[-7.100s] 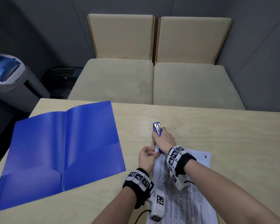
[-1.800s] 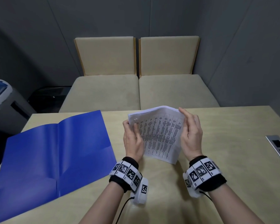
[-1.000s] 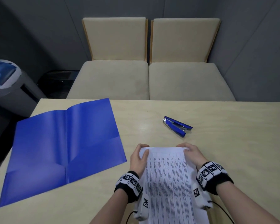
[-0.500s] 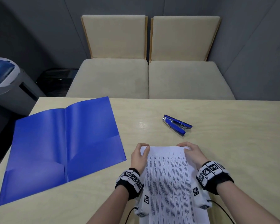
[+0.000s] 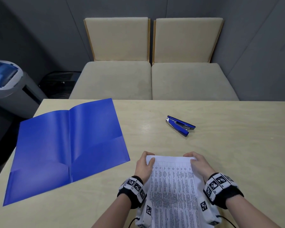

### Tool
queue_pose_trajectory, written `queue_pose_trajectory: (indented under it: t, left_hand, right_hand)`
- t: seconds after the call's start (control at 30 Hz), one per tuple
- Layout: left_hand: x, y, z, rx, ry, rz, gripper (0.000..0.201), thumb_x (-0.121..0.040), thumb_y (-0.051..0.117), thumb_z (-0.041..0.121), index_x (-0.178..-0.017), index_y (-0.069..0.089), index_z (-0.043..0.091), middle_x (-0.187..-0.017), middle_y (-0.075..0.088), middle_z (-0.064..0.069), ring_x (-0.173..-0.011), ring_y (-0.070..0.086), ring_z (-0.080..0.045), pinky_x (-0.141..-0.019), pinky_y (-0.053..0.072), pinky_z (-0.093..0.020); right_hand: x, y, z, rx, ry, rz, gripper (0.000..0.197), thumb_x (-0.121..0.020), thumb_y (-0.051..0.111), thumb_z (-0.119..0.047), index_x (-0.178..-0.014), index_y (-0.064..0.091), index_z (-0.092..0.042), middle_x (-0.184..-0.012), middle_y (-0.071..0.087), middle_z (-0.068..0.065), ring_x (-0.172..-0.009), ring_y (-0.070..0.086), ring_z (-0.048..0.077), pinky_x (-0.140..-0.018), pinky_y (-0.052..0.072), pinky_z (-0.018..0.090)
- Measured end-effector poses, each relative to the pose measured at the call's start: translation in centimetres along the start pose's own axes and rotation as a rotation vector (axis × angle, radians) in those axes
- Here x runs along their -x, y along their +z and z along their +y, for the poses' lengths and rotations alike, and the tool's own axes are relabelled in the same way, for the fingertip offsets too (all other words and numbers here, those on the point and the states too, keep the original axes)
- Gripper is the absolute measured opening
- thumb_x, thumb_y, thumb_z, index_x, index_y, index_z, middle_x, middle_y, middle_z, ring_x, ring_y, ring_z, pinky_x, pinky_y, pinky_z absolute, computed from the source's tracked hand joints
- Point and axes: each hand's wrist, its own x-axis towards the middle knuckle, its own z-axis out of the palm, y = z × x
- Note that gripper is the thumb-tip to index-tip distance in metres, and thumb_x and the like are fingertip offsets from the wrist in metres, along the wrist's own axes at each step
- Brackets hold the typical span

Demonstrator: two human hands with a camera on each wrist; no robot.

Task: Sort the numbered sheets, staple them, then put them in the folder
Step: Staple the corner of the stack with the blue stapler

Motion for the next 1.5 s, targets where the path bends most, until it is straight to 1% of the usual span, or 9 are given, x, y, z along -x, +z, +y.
queue_pose_trajectory:
  t: [0.2, 0.37, 0.7, 0.97, 1.1, 1.23, 1.3, 1.4, 1.5]
  left_hand:
    - [0.5, 0.1, 0.3, -0.011, -0.014, -0.006, 0.007, -0.094, 0.048, 0.027, -0.099, 0.051, 0.029, -0.097, 0.066, -0.004, -0.089, 0.064, -0.025, -0.084, 0.052, -0.046]
    - [2.0, 0.6, 0.5, 0.053, -0.106, 0.003, 0.030, -0.098, 0.040, 0.029, -0.127, 0.033, 0.026, -0.115, 0.059, -0.006, -0.104, 0.059, -0.026, -0.095, 0.048, -0.043]
    - [2.2, 1.0, 1.0, 0.268, -0.280, 0.059, 0.036, -0.089, 0.051, 0.037, -0.117, 0.034, 0.022, -0.119, 0.054, -0.004, -0.112, 0.056, -0.023, -0.100, 0.046, -0.045]
    - [1.1, 1.1, 0.8, 0.141, -0.215, 0.129, 0.019, -0.099, 0.033, 0.021, -0.110, 0.042, 0.008, -0.088, 0.053, -0.010, -0.074, 0.048, -0.022, -0.068, 0.037, -0.031]
    - [-1.0, 0.6, 2.1, 0.092, -0.184, 0.182, 0.018, -0.100, 0.032, 0.017, -0.111, 0.042, 0.007, -0.086, 0.055, -0.014, -0.072, 0.049, -0.023, -0.062, 0.035, -0.030]
    - [-3.5, 0.2, 2.9, 0.076, -0.175, 0.205, 0.019, -0.099, 0.032, 0.018, -0.113, 0.042, 0.008, -0.093, 0.060, -0.020, -0.075, 0.053, -0.027, -0.066, 0.038, -0.032]
    - [-4.2, 0.1, 3.0, 0.078, -0.177, 0.207, 0.016, -0.099, 0.033, 0.019, -0.108, 0.042, 0.010, -0.089, 0.059, -0.018, -0.072, 0.052, -0.026, -0.065, 0.038, -0.032]
    - [-4.4, 0.1, 2.8, 0.061, -0.178, 0.205, 0.014, -0.099, 0.033, 0.021, -0.105, 0.040, 0.011, -0.084, 0.056, -0.016, -0.070, 0.050, -0.027, -0.063, 0.035, -0.033]
    - [-4.4, 0.3, 2.6, 0.052, -0.165, 0.207, 0.011, -0.099, 0.032, 0.021, -0.100, 0.039, 0.013, -0.077, 0.052, -0.012, -0.067, 0.047, -0.025, -0.061, 0.033, -0.032]
  right_hand:
    - [0.8, -0.3, 0.1, 0.053, -0.070, -0.003, 0.043, -0.084, 0.037, 0.005, -0.087, 0.063, -0.029, -0.109, 0.063, 0.004, -0.102, 0.060, 0.026, -0.089, 0.048, 0.035]
    - [1.1, -0.1, 0.2, 0.032, -0.055, 0.014, 0.041, -0.085, 0.036, 0.005, -0.089, 0.064, -0.025, -0.103, 0.065, 0.005, -0.094, 0.064, 0.030, -0.079, 0.052, 0.035]
    - [1.5, -0.1, 0.4, -0.025, -0.094, 0.039, 0.038, -0.088, 0.037, 0.005, -0.091, 0.064, -0.022, -0.105, 0.066, 0.006, -0.083, 0.064, 0.024, -0.071, 0.049, 0.030]
    - [0.7, 0.0, -0.9, 0.054, -0.116, 0.042, 0.040, -0.087, 0.037, 0.003, -0.088, 0.063, -0.028, -0.103, 0.068, 0.009, -0.085, 0.065, 0.029, -0.073, 0.050, 0.034]
    - [-0.5, -0.5, -3.7, 0.277, -0.142, 0.114, 0.035, -0.090, 0.037, -0.003, -0.114, 0.054, -0.023, -0.121, 0.054, 0.010, -0.099, 0.057, 0.028, -0.087, 0.045, 0.035]
    - [-3.0, -1.4, -8.8, 0.641, -0.341, 0.478, 0.047, -0.091, 0.052, -0.022, -0.136, 0.039, -0.021, -0.135, 0.038, 0.009, -0.125, 0.037, 0.029, -0.100, 0.036, 0.047]
    - [-5.0, -1.4, -10.8, 0.744, -0.323, 0.410, 0.060, -0.089, 0.055, -0.035, -0.142, 0.030, -0.021, -0.144, 0.036, 0.004, -0.131, 0.033, 0.026, -0.102, 0.032, 0.050]
    - [-7.6, -0.1, -11.5, 0.891, -0.200, 0.238, 0.063, -0.085, 0.052, -0.047, -0.138, 0.028, -0.022, -0.136, 0.043, 0.005, -0.124, 0.039, 0.026, -0.100, 0.030, 0.050]
    - [-8.3, 1.8, -11.1, 0.952, -0.198, 0.298, 0.049, -0.089, 0.048, -0.044, -0.130, 0.035, -0.021, -0.123, 0.040, 0.008, -0.113, 0.040, 0.027, -0.093, 0.033, 0.046]
